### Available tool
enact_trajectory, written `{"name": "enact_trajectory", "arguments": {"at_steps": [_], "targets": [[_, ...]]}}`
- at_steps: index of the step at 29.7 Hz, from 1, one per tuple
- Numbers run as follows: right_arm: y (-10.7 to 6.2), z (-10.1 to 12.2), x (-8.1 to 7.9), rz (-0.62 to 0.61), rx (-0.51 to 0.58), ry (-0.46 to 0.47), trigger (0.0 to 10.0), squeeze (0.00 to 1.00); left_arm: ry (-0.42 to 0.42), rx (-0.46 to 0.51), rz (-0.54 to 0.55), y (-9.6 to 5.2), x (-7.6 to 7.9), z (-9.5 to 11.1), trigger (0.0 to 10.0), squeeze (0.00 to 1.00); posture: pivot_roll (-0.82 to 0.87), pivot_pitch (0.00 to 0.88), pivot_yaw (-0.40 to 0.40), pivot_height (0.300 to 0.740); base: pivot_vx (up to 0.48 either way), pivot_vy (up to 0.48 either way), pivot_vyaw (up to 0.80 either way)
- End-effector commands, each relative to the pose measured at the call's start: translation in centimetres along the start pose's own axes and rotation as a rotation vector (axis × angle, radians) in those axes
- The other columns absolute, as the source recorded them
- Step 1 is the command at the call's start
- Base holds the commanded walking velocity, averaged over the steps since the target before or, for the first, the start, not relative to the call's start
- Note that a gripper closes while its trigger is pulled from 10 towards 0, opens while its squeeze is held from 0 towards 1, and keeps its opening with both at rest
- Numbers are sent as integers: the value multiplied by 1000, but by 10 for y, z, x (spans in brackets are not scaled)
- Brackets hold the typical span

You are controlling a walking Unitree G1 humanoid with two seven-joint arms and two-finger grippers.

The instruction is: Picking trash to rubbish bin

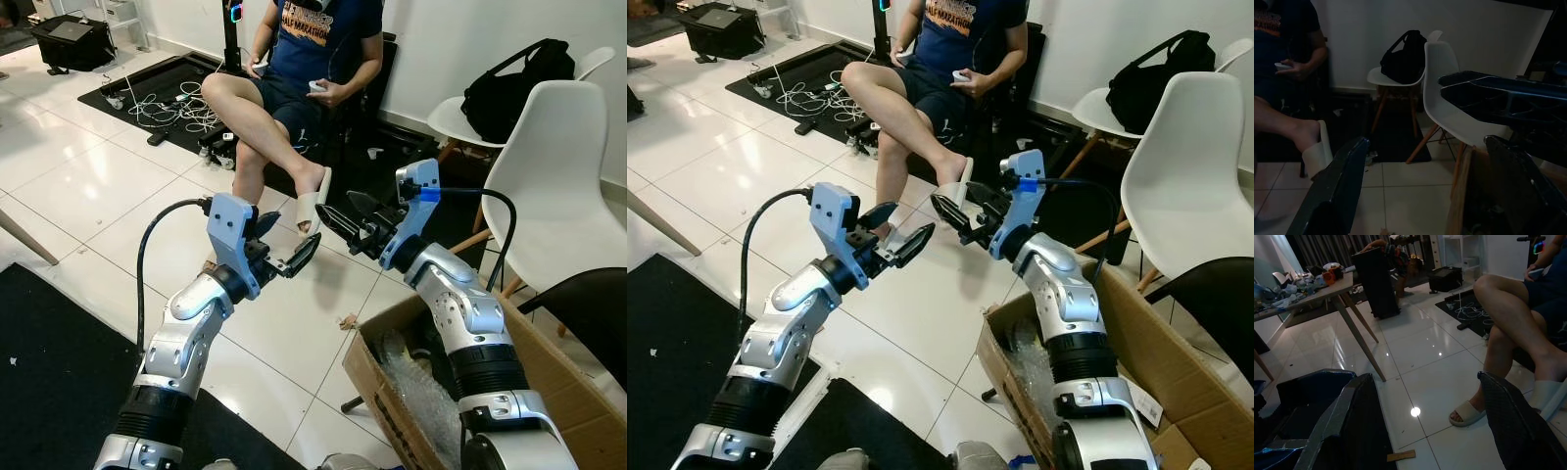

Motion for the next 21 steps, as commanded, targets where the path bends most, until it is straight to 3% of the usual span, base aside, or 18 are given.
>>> {"name": "enact_trajectory", "arguments": {"at_steps": [1,21], "targets": [[0,-2,1,0,-8,16,10000,0,25,-13,8,2,-2,-2,10000,0,-44,0,-42,740,0,0,0],[0,-2,2,-4,-6,26,10000,0,61,-25,-4,6,-3,-4,10000,0,-54,0,-39,740,0,0,0]]}}
Point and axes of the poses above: a point about 5 cm out from each wrist's last joint towards the gripper, its own y axis pointing out of the wrist towards the gripper, its own z axis along the axis of the wrist's last joint, x = y × z, the point moved 5 cm from there along y, pointing out of the wrist towards the gripper, and after that the axes turned 4 degrees about y, right-handed, at the moved point
